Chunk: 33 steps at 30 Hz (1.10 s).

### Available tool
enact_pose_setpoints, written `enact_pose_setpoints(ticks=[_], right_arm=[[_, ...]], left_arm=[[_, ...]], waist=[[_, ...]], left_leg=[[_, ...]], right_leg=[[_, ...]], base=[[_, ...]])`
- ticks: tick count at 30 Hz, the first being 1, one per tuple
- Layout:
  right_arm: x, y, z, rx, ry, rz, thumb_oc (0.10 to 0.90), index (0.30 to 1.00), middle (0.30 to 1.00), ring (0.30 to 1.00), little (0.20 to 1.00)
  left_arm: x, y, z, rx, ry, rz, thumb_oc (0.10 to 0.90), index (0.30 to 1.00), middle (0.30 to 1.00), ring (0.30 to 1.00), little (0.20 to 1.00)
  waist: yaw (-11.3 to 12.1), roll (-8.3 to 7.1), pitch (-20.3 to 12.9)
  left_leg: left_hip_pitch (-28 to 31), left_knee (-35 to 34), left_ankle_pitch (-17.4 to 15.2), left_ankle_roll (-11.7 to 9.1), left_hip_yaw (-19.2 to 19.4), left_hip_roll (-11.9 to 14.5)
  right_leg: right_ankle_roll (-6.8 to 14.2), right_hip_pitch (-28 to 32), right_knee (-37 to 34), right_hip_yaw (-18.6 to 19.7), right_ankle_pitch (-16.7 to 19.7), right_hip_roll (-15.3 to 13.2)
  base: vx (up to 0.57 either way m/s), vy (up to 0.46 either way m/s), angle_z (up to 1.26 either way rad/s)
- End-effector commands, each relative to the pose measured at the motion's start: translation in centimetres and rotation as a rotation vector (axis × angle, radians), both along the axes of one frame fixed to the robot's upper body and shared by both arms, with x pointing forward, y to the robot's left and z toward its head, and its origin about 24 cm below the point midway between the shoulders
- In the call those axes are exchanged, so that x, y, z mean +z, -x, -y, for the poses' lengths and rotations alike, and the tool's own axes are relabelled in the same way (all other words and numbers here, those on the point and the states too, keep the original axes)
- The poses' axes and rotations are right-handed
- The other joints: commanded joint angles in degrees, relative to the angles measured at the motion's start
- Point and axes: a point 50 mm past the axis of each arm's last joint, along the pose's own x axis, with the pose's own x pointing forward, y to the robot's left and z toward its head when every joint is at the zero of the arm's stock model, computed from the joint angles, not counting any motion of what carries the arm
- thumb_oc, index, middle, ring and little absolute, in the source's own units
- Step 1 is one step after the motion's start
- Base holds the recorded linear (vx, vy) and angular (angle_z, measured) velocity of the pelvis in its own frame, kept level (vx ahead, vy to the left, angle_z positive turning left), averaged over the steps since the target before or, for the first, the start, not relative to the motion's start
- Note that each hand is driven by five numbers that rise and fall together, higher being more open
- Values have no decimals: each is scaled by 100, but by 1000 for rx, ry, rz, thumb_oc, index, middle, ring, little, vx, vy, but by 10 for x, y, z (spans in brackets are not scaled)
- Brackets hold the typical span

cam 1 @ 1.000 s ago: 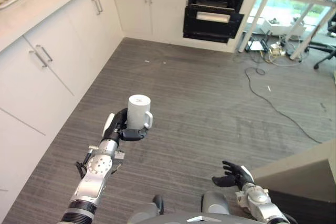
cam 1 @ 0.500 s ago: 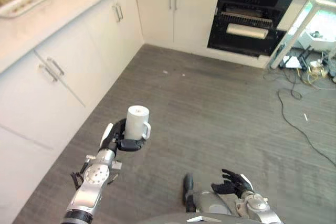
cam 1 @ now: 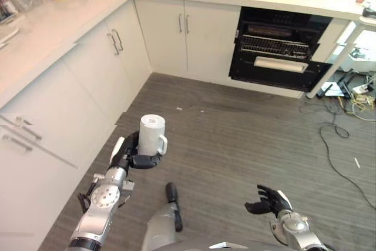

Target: Place the dishes in the dishwasher.

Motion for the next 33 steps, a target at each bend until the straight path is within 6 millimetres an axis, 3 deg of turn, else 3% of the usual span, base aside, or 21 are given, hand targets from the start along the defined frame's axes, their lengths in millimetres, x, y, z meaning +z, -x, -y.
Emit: enact_pose_setpoints(ticks=[1, 4, 7, 8, 9, 10, 11, 12, 14, 17, 18, 20, 22, 23, 24, 25, 26, 27, 28, 30, 33], right_arm=[[10, -23, -6, 34, -13, 100, 800, 900, 900, 900, 900], [5, -14, -13, 39, -32, 77, 800, 900, 900, 900, 900], [1, -9, -16, 2, -49, 58, 800, 900, 900, 900, 900], [1, -10, -18, -14, -63, 68, 800, 900, 900, 900, 900], [1, -10, -18, -14, -62, 68, 800, 900, 900, 900, 900], [3, -14, -21, -13, -75, 90, 800, 900, 900, 900, 900], [8, -22, -24, 18, -70, 117, 800, 900, 900, 900, 900], [8, -23, -24, 18, -70, 118, 800, 900, 900, 900, 900], [11, -28, -28, 26, -82, 143, 800, 900, 900, 900, 900], [11, -26, -24, 4, -86, 145, 800, 900, 900, 900, 900], [9, -23, -22, -6, -83, 135, 800, 900, 900, 900, 900], [4, -15, -21, -7, -77, 91, 800, 900, 900, 900, 900], [-3, -3, -20, -9, -69, 41, 800, 900, 900, 900, 900], [-8, 8, -17, -21, -65, -5, 800, 900, 900, 900, 900], [-8, 8, -17, -21, -65, -5, 800, 900, 900, 900, 900], [-10, 13, -12, -34, -55, -24, 800, 900, 900, 900, 900], [-9, 16, -6, -41, -35, -32, 800, 900, 900, 900, 900], [-9, 16, -6, -41, -35, -32, 800, 900, 900, 900, 900], [-5, 14, 4, -37, 8, -29, 800, 900, 900, 900, 900], [-4, 12, 6, -37, 16, -24, 800, 900, 900, 900, 900], [-5, 12, 5, -60, 5, -19, 800, 900, 900, 900, 900]], left_arm=[[63, -25, -4, -36, -52, 315, 400, 300, 300, 300, 300], [62, -25, -3, -49, -64, 302, 400, 300, 300, 300, 300], [63, -36, 7, -105, -77, 294, 400, 300, 300, 300, 300], [65, -38, 9, -125, -86, 297, 400, 300, 300, 300, 300], [66, -38, 10, -125, -86, 297, 400, 300, 300, 300, 300], [68, -41, 10, -135, -101, 305, 400, 300, 300, 300, 300], [72, -45, 8, -122, -126, 316, 400, 300, 300, 300, 300], [72, -45, 8, -122, -125, 317, 400, 300, 300, 300, 300], [71, -50, 14, -123, -87, 324, 400, 300, 300, 300, 300], [72, -50, 19, -147, -67, 331, 400, 300, 300, 300, 300], [74, -52, 19, -149, -71, 341, 400, 300, 300, 300, 300], [76, -53, 20, -163, -89, 349, 400, 300, 300, 300, 300], [73, -52, 24, -178, -84, 342, 400, 300, 300, 300, 300], [68, -51, 25, -169, -63, 322, 400, 300, 300, 300, 300], [68, -51, 25, -169, -62, 322, 400, 300, 300, 300, 300], [67, -51, 26, -164, -53, 319, 400, 300, 300, 300, 300], [66, -48, 24, -165, -32, 309, 400, 300, 300, 300, 300], [66, -47, 24, -165, -31, 309, 400, 300, 300, 300, 300], [64, -47, 24, -152, -30, 305, 400, 300, 300, 300, 300], [65, -48, 24, -145, -22, 308, 400, 300, 300, 300, 300], [64, -48, 24, -137, -9, 311, 400, 300, 300, 300, 300]], waist=[[87, -55, -9], [142, -174, -197], [18, -445, -294], [-77, -399, -254], [-49, -371, -269], [-194, -292, -176], [-391, -29, -24], [-382, -18, -36], [-728, -5, 64], [-912, -114, 82], [-961, -177, 72], [-1002, -256, 15], [-999, -299, -87], [-1055, -273, -207], [-1062, -265, -215], [-1088, -280, -277], [-1020, -341, -262], [-1037, -303, -279], [-843, -427, -76], [-776, -432, -20], [-606, -498, 37]], left_leg=[[136, -271, 950, -397, 398, 227], [180, -211, 1143, -288, 207, 99], [601, 6, 518, 168, 109, -358], [796, 50, 334, 282, 97, -368], [764, 60, 339, 281, 115, -329], [1028, 40, 161, 401, 35, -365], [1619, -278, 3, 547, -13, -316], [1598, -293, 23, 545, -2, -306], [2263, -541, -278, 485, -207, -490], [2662, -539, -553, 353, -262, -603], [2912, -579, -722, 243, -244, -607], [3208, -591, -950, 81, -137, -564], [3437, -346, -1227, 2, -159, -490], [3285, 750, -1008, -245, -289, -240], [3252, 801, -1037, -251, -295, -227], [3063, 1726, -718, -430, -205, -10], [2246, 3803, -98, -604, -222, 367], [2169, 3903, -144, -615, -255, 416], [1221, 5383, -77, -509, -519, 404], [1054, 5196, -274, -363, -494, 392], [894, 3599, -684, -131, -458, 367]], right_leg=[[368, -307, 91, 164, -291, 105], [446, -403, 657, 298, -318, -116], [1057, -1118, 2962, 362, 1288, -679], [1082, -1454, 3847, 506, 1817, -663], [1077, -1505, 3861, 536, 1836, -634], [1061, -1878, 4637, 609, 2074, -573], [1032, -2797, 5722, 381, 1837, -627], [1022, -2839, 5742, 387, 1843, -618], [725, -3707, 4715, 45, 884, -487], [787, -3765, 3029, -198, 923, -302], [841, -3662, 1832, -539, 1013, -263], [962, -3710, 895, -1067, 1179, -265], [806, -3514, 817, -1301, 1065, -203], [521, -3318, 1057, -1101, 939, -54], [517, -3327, 1062, -1109, 934, -49], [358, -3154, 1100, -1140, 855, -29], [45, -2747, 1039, -1036, 648, 76], [31, -2774, 1038, -1060, 650, 115], [-192, -2302, 885, -805, 483, 197], [-169, -2135, 843, -680, 429, 203], [49, -1843, 755, -431, 292, 23]], base=[[634, 163, -34], [706, 292, -35], [562, 313, -21], [291, 193, 16], [334, 218, 49], [483, 360, 56], [485, 355, 26], [674, 385, 4], [713, 176, -6], [429, -14, 19], [654, -57, 31], [658, -50, 19], [672, -108, 4], [518, -130, 8], [601, -166, 16], [508, -218, 33], [502, -218, 57], [553, -219, 26], [247, -80, -4], [409, 17, -62], [370, 132, -72]])
